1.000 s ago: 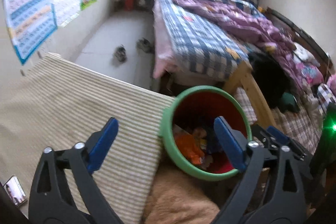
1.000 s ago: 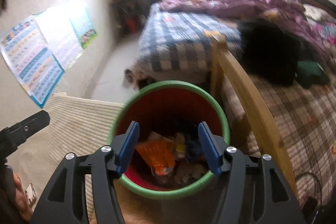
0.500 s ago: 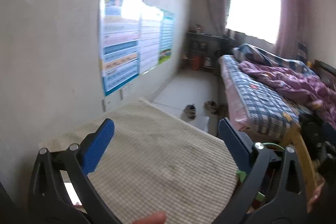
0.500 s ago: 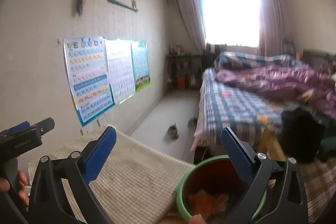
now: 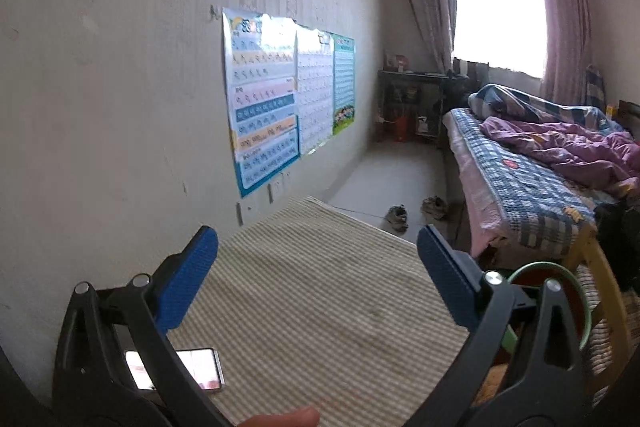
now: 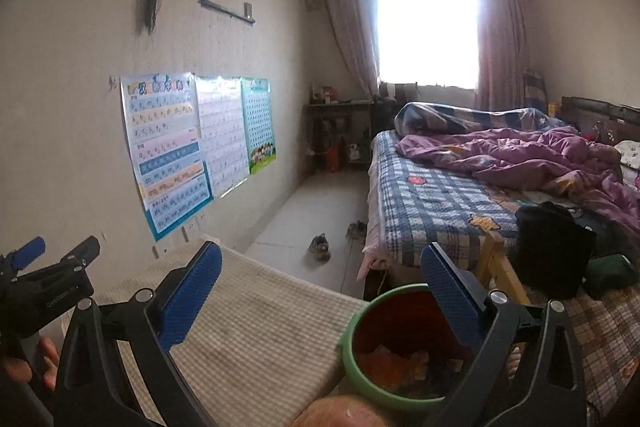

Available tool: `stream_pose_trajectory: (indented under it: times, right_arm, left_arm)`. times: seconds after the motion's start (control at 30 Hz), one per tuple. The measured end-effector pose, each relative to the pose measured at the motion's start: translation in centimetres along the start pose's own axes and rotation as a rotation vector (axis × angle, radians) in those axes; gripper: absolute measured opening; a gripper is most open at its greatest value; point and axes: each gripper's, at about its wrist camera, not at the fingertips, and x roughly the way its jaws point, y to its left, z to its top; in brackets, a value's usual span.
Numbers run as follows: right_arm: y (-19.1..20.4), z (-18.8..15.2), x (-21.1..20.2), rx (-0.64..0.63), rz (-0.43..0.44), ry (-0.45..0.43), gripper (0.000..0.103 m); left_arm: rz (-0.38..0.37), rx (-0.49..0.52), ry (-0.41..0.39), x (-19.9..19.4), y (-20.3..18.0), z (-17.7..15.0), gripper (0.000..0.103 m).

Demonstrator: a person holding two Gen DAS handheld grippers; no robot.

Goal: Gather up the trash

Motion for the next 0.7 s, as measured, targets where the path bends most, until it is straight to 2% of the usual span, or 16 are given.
stream_pose_trajectory:
  times: [0.47,0.7]
  right_arm:
    - [1.1,-1.1,0.7,-0.01,-0.004,0.071,0.097]
    - [2.0,-1.2,-0.1,-0.038,-0.006,0.065,0.097]
  left_arm:
    - [-0.055,-0.013,0.077,1.3,0.5,-0.6,0.098]
    - [-0.071,-0.02,0.095,1.3,0.7,-0.7,0.098]
